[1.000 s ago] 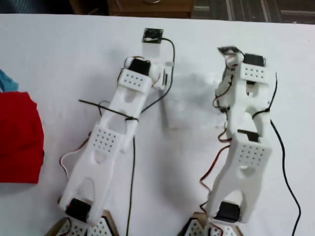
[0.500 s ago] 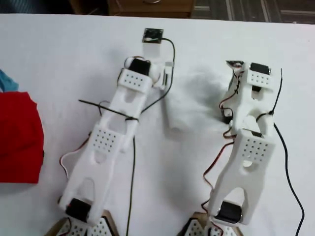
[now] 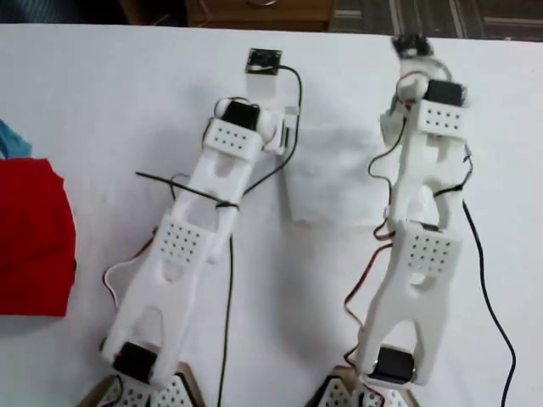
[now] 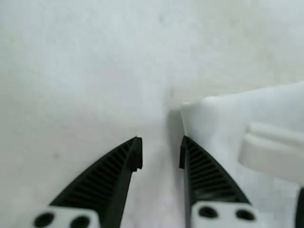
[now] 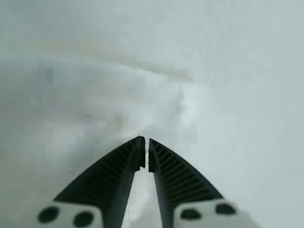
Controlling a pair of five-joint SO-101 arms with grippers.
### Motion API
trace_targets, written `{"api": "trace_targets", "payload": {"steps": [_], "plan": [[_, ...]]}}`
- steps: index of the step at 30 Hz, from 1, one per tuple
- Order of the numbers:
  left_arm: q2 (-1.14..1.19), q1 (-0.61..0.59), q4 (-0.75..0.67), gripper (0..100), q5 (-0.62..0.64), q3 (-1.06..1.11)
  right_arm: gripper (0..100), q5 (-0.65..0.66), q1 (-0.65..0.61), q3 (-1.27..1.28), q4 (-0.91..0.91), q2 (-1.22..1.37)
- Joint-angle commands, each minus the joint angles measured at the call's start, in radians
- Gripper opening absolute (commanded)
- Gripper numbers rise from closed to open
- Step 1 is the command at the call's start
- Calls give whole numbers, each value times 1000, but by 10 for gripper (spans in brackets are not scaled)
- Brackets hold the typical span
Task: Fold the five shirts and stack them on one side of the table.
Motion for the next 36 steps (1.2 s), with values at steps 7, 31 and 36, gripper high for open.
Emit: {"api": "trace_targets", "payload": {"steps": [7,31,36], "plan": [[-15,5,-8,151,-8,-36,19,-11,-10,-72,-185,174],[-15,5,-8,152,-9,-36,164,170,31,-198,283,77],[-15,9,-8,151,-51,-36,262,181,38,14,280,-7]]}}
